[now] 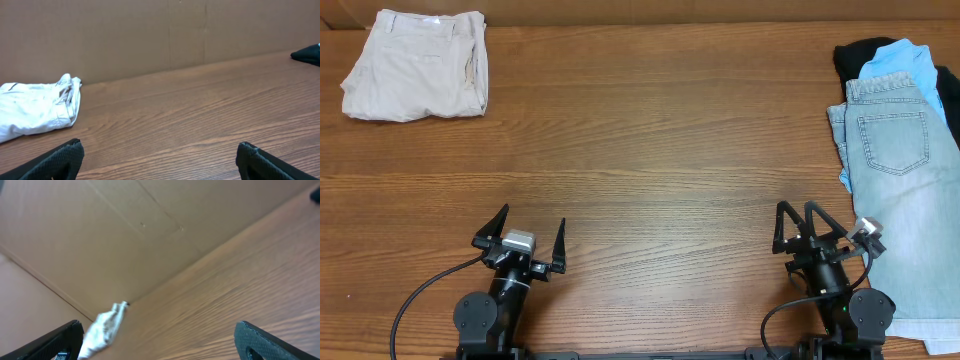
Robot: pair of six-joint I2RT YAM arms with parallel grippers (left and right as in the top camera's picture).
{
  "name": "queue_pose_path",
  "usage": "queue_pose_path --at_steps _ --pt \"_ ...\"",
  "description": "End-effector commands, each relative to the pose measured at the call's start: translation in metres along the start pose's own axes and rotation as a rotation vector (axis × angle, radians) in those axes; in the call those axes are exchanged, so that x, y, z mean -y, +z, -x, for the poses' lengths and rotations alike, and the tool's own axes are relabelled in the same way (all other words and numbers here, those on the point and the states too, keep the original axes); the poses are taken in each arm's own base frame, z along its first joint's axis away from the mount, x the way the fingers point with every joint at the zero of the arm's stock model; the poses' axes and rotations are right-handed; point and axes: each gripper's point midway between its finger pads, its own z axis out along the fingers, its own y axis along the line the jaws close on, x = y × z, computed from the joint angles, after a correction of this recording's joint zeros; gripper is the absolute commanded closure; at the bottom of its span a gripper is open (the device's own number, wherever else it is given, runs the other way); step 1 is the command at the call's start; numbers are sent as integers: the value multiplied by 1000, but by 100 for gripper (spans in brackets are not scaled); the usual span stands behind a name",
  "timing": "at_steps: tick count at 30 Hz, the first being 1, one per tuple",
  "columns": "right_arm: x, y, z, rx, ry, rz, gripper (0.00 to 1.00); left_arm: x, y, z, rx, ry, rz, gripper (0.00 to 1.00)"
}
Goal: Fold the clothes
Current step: 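Reach the right gripper to the denim shorts' waistband and grasp it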
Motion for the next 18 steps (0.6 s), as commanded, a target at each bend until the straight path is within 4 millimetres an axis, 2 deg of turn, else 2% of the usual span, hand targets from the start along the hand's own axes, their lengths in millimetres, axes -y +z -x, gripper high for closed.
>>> queue_pose_path --at_steps 1,6,18 --pt "-1 0 -2 -2 120 13 0 0 0 -1 4 -2 3 0" --pt "-6 0 2 12 108 36 0 0 0 -1 4 -1 3 0" --pt "-62 -13 53 190 -109 200 0 0 0 -1 4 -1 3 0"
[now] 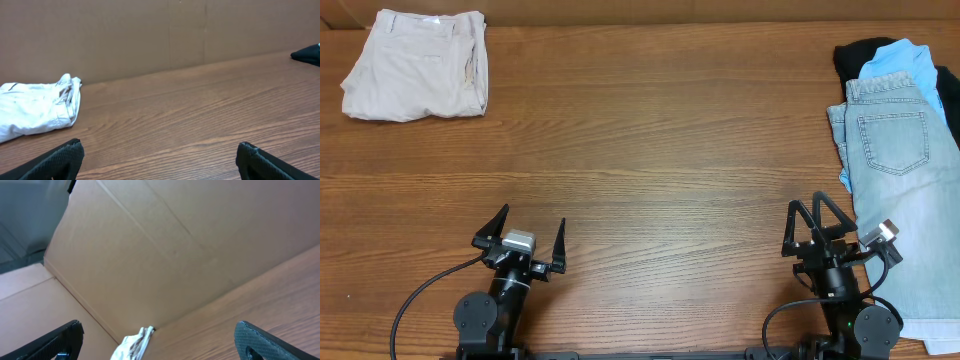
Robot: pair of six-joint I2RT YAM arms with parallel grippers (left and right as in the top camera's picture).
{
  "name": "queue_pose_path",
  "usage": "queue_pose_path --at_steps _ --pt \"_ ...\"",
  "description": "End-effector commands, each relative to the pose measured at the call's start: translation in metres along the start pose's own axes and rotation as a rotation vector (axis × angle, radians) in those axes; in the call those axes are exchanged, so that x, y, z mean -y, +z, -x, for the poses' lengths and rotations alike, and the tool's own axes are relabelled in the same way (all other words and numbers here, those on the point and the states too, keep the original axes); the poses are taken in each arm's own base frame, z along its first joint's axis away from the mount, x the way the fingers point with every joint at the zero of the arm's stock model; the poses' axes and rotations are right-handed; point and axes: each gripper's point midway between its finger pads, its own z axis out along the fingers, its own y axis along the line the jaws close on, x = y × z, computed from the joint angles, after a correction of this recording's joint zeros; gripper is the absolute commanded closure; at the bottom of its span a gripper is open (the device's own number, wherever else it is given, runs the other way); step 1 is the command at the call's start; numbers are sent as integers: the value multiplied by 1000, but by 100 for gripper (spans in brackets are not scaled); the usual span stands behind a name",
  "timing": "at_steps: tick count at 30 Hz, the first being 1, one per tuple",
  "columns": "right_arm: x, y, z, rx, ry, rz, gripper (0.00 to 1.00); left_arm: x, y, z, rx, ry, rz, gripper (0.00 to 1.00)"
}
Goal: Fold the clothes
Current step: 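Reach the right gripper to the denim shorts' waistband and grasp it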
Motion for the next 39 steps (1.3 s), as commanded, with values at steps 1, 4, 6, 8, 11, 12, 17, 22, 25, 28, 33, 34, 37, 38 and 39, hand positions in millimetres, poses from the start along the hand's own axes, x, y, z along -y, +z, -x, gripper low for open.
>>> queue_pose_path --at_steps 1,4,6,8,11,12,17,22,25,28,33,34,37,38,39 --pt "-27 -2 24 59 -116 52 0 0 0 -1 4 -1 3 0" --pt "-39 -3 48 134 -196 35 0 0 0 -1 4 -1 3 0" --pt "-42 -3 65 184 -235 -6 0 0 0 -1 4 -2 3 0" --pt "-41 -1 81 221 -253 -64 0 0 0 -1 4 -2 3 0" --pt "-37 6 99 244 -282 -142 0 0 0 -1 4 -1 3 0" --pt "-34 11 104 244 -297 -175 0 0 0 -1 4 -2 3 0" --pt "-2 43 119 186 -380 -360 0 0 0 -1 4 -1 3 0" --pt "33 90 114 40 -391 -468 0 0 0 -1 4 -1 3 0" --pt "57 121 110 -64 -367 -541 0 0 0 -1 4 -1 3 0" --pt "82 150 104 -196 -373 -621 0 0 0 -1 4 -1 3 0" --pt "123 185 100 -396 -432 -768 0 0 0 -1 4 -1 3 0" --pt "131 190 100 -427 -448 -799 0 0 0 -1 4 -1 3 0" --pt "149 198 103 -470 -519 -858 0 0 0 -1 4 -1 3 0" --pt "153 199 105 -465 -533 -870 0 0 0 -1 4 -2 3 0" --pt "156 200 105 -468 -554 -875 0 0 0 -1 4 -2 3 0"
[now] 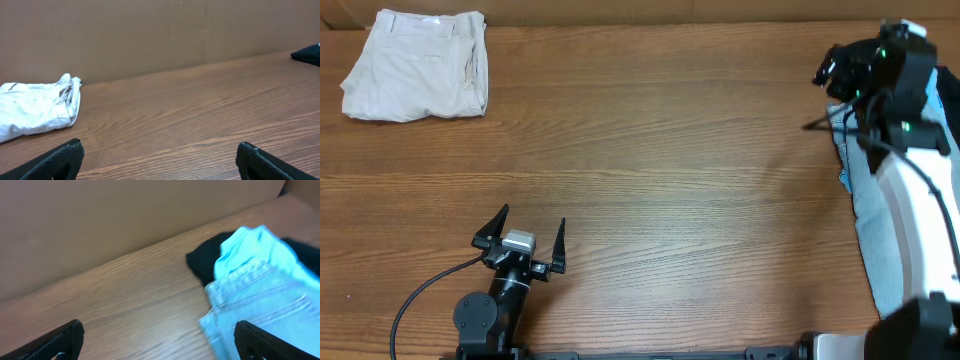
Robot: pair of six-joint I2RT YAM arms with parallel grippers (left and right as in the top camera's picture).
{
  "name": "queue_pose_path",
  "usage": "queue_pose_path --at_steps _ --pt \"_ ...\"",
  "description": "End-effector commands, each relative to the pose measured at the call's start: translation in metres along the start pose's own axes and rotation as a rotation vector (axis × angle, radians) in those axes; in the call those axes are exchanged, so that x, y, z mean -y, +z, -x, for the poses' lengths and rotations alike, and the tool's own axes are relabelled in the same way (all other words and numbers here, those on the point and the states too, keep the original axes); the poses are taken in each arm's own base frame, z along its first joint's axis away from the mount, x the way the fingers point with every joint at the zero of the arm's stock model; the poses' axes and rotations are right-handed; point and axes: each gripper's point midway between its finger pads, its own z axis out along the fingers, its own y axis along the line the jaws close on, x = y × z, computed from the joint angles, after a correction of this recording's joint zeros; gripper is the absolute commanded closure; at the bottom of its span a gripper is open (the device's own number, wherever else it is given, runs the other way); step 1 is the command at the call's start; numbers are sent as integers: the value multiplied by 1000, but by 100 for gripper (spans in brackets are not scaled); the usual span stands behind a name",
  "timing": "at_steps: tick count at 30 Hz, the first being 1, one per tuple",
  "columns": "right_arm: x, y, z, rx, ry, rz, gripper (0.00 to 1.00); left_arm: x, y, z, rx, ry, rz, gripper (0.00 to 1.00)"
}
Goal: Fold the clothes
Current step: 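Reach the right gripper to the denim shorts' waistband and grasp it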
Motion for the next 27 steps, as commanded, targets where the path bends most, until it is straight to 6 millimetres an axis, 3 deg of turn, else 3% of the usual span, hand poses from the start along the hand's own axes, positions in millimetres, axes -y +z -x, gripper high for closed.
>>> queue_pose_path --at_steps 1,7,13,22,27 --pt "10 4 15 42 -110 -81 0 0 0 -1 4 -2 3 0" --pt "40 38 -10 -27 -210 -257 0 0 0 -1 4 -1 3 0" --pt "59 81 -64 -182 -296 -335 0 0 0 -1 4 -2 3 0" --pt "68 119 -116 -315 -409 -337 0 0 0 -1 4 -1 3 0" --pt "87 132 -141 -389 -526 -412 0 0 0 -1 4 -2 3 0"
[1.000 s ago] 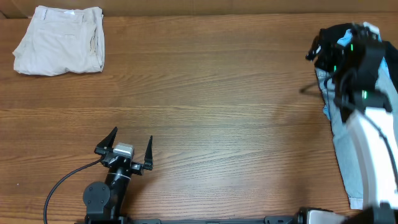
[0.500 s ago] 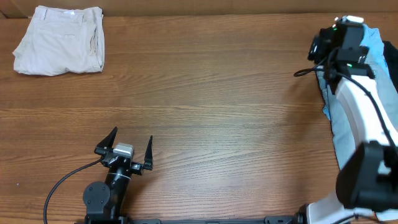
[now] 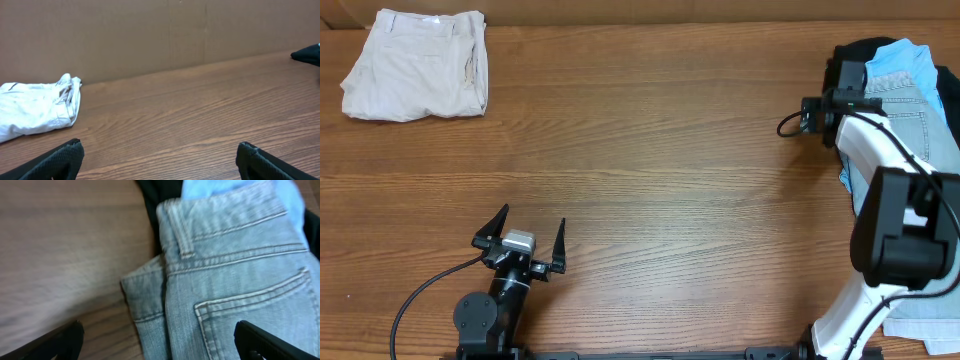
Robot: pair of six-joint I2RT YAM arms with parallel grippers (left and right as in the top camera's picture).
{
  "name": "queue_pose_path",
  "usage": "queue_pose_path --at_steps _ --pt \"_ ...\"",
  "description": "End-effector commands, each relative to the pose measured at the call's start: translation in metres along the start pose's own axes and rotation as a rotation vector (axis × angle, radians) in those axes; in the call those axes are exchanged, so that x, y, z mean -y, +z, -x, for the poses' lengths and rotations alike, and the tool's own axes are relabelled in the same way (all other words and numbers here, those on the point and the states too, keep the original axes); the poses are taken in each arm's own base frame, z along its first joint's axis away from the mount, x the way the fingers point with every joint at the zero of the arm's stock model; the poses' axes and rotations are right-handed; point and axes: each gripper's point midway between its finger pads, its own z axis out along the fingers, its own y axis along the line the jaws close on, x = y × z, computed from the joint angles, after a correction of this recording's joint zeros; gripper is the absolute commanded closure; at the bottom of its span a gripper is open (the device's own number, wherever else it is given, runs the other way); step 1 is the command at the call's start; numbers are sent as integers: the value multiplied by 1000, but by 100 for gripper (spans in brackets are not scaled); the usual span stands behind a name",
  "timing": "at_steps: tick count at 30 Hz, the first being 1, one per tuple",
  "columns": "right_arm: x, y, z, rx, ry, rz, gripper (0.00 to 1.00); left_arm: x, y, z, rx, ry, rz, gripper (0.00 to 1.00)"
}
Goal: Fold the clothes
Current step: 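Reach the right gripper to the denim shorts' waistband and grasp it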
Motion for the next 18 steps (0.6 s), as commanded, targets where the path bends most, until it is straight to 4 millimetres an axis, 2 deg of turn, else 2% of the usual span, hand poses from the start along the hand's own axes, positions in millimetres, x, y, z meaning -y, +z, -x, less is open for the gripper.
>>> queue_pose_path --at_steps 1,7,10,14,18 --pt "3 15 -5 -26 -110 -69 0 0 0 0 5 -2 3 0" --pt "3 26 -4 -15 -125 -78 0 0 0 -1 4 -1 3 0" --pt "12 27 1 1 -105 -111 1 0 0 -1 4 -2 3 0" --pt "26 32 -3 -9 -82 -125 14 0 0 -1 4 -2 3 0" --pt "26 38 -10 -30 -72 -64 13 0 0 -1 4 -2 3 0"
